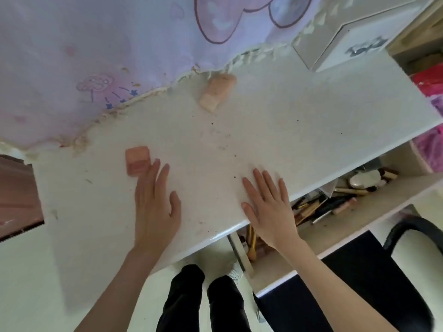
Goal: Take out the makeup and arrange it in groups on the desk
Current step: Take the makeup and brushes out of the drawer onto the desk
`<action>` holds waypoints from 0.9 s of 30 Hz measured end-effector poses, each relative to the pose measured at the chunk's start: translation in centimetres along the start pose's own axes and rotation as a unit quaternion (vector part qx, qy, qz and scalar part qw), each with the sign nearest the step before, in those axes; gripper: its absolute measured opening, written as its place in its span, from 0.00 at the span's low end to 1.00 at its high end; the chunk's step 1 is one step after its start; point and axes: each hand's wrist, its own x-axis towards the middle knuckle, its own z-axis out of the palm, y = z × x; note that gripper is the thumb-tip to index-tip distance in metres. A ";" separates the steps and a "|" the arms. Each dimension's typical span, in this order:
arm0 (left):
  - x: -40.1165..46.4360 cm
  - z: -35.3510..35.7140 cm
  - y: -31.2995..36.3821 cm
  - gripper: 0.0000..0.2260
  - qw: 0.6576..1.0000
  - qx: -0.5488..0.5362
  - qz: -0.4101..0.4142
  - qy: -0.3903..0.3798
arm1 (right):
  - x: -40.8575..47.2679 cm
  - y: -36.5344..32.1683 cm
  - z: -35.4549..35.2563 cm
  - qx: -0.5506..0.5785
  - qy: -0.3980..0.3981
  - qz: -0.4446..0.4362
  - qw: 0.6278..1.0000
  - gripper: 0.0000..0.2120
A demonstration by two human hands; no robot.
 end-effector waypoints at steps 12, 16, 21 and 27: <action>-7.5 14.4 15.2 0.19 0.915 -0.072 0.251 -0.308 | -6.5 14.8 0.2 0.026 -0.030 0.199 0.979 0.20; -5.6 19.5 16.3 0.24 0.919 0.010 0.187 -0.346 | -3.0 17.8 1.0 0.067 -0.061 0.209 0.974 0.23; -3.9 22.9 16.3 0.30 0.935 0.055 0.120 -0.330 | 0.0 19.6 3.6 0.126 -0.068 0.204 0.968 0.25; -3.5 24.2 16.4 0.32 0.936 0.138 0.098 -0.310 | 1.5 20.5 4.7 0.073 -0.065 0.216 0.971 0.28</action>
